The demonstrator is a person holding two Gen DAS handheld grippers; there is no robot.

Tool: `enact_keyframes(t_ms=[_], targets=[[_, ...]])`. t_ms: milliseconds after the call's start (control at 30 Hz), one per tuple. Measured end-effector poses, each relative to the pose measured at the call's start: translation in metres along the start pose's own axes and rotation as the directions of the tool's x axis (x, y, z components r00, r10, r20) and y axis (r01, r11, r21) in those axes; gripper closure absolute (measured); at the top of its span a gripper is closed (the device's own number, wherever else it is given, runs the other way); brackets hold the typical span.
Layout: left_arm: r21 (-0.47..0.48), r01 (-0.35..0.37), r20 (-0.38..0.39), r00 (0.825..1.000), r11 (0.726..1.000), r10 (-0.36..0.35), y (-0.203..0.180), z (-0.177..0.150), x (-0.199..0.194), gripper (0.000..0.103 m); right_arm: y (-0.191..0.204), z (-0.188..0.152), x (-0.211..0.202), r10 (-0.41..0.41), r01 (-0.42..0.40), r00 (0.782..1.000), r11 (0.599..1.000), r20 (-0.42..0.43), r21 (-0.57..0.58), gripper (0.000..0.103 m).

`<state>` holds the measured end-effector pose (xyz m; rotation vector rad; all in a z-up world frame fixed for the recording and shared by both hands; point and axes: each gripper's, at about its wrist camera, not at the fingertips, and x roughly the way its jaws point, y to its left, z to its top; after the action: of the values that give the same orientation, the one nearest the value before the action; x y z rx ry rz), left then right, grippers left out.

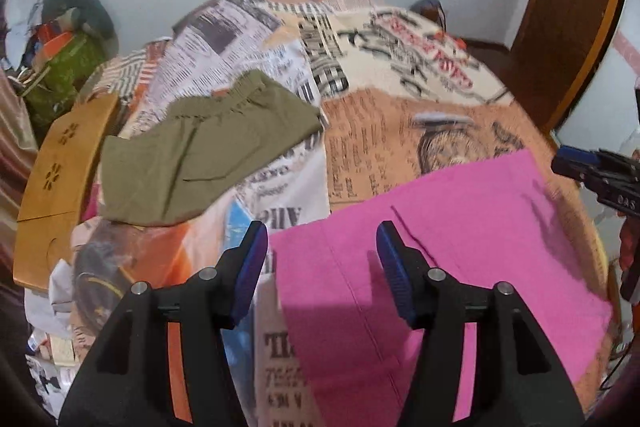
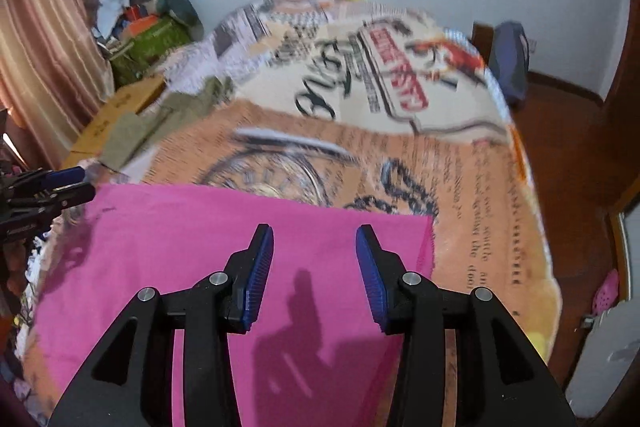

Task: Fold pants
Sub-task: 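Open both grippers and release the pink pants onto the bed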

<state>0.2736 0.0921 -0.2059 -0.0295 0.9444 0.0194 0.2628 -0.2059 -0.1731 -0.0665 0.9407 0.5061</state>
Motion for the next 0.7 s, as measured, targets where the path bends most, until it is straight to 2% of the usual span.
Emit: enact_keyframes(t_ms=[267, 433, 533, 700], targets=[[-0.012, 0.028, 0.105, 0.994, 1.000, -0.027, 0.000, -0.006, -0.074, 0.045, 0.034, 0.002, -0.079, -0.002, 0.010, 0.988, 0.999, 0.156, -0.049, 0.063], [0.002, 0.032, 0.144, 0.989, 1.000, -0.032, -0.005, -0.025, -0.110, 0.044, 0.058, -0.010, -0.114, 0.000, 0.021, 0.975, 0.995, 0.221, -0.094, 0.058], [0.001, 0.048, 0.146, 0.988, 0.999, -0.048, -0.009, -0.041, -0.123, 0.040, 0.068, -0.021, -0.120, 0.003, 0.022, 0.974, 0.994, 0.227, -0.106, 0.057], [-0.047, 0.132, 0.095, 0.987, 0.990, -0.127, -0.010, -0.067, -0.125, 0.038, 0.078, -0.040, -0.116, 0.020, 0.002, 0.977, 0.995, 0.212, -0.104, 0.057]])
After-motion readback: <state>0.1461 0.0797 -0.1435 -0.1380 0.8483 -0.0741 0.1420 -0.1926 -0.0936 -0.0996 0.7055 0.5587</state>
